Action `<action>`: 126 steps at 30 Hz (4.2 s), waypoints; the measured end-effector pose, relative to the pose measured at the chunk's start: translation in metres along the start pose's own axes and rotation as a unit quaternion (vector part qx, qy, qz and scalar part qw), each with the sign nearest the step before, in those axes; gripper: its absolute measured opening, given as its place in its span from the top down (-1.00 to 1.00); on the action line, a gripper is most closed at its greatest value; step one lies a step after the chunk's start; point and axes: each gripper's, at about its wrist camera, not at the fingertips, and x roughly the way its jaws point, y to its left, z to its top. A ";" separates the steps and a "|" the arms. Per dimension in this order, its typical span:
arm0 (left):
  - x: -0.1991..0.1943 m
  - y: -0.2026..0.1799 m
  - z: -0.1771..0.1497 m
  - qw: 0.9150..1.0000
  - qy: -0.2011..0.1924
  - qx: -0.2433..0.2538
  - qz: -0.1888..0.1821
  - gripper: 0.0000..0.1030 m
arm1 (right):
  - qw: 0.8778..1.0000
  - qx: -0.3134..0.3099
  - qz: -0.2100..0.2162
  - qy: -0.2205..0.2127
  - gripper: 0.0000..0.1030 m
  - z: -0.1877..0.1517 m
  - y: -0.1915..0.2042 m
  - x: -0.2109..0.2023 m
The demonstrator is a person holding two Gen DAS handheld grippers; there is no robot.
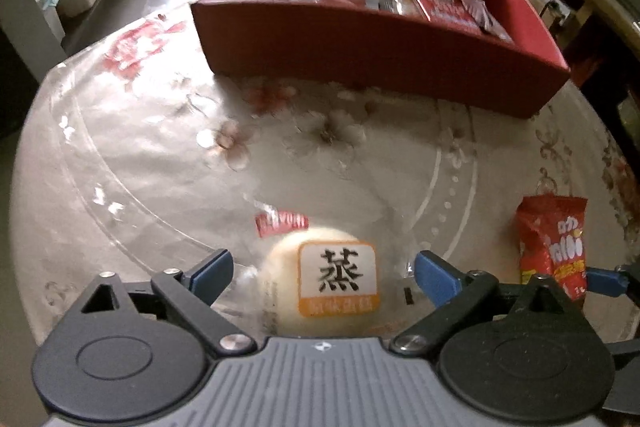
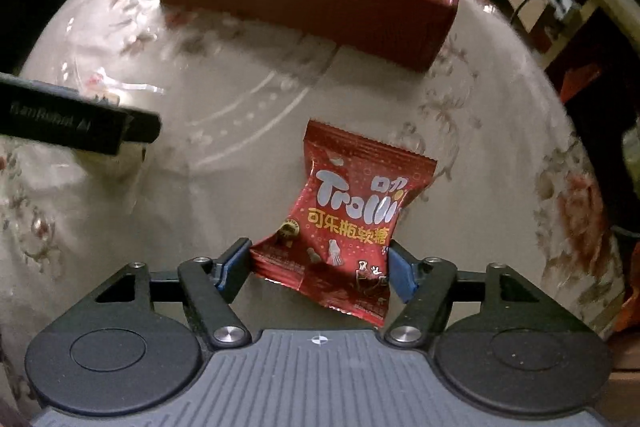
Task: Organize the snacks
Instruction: 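Grasp the Trolli bag with the right gripper while the left grasps the steamed cake pack, then lift both packs and carry them over the red box, then lower the steamed cake and Trolli bag into the box and open both grippers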
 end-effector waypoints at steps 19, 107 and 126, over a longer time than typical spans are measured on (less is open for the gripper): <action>-0.011 -0.017 -0.022 0.998 -0.013 0.042 0.042 -0.58 | 1.000 0.015 -0.002 -0.020 -0.46 -0.009 -0.008 -0.009; -0.011 -0.028 0.164 0.990 -0.126 0.004 0.057 -0.41 | 0.980 0.073 -0.041 -0.180 -0.46 0.159 -0.045 -0.029; 0.020 -0.027 0.174 0.993 -0.095 -0.007 0.067 -0.45 | 0.984 0.075 -0.032 -0.156 -0.53 0.173 -0.052 0.003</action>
